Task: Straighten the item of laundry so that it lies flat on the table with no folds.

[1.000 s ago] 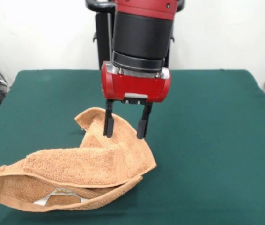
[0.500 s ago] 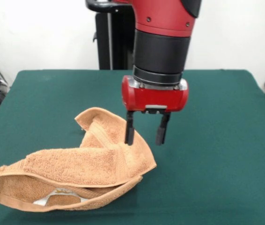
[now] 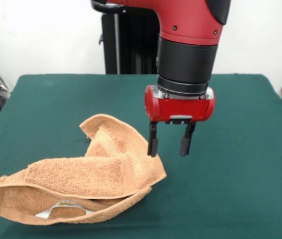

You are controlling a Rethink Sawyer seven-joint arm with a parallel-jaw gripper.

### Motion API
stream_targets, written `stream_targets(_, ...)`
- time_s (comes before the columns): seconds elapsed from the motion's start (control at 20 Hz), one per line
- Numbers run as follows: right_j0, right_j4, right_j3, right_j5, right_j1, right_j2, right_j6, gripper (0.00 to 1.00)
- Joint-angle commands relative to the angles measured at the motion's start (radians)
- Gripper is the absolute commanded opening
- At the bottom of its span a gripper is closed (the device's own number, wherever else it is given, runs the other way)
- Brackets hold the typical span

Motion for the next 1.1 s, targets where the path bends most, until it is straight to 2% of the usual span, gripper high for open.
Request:
stream_targets(0.05,0.018,0.046,0.018,0.048,0.043,0.033,0.171,1.0)
stream_targets(0.5,0.013,0.058,-0.002,0.087,0.038,0.029,0.143,1.0)
stream_targets(1.1,0.018,0.047,-0.05,0.084,0.102,0.012,0.134,1.0)
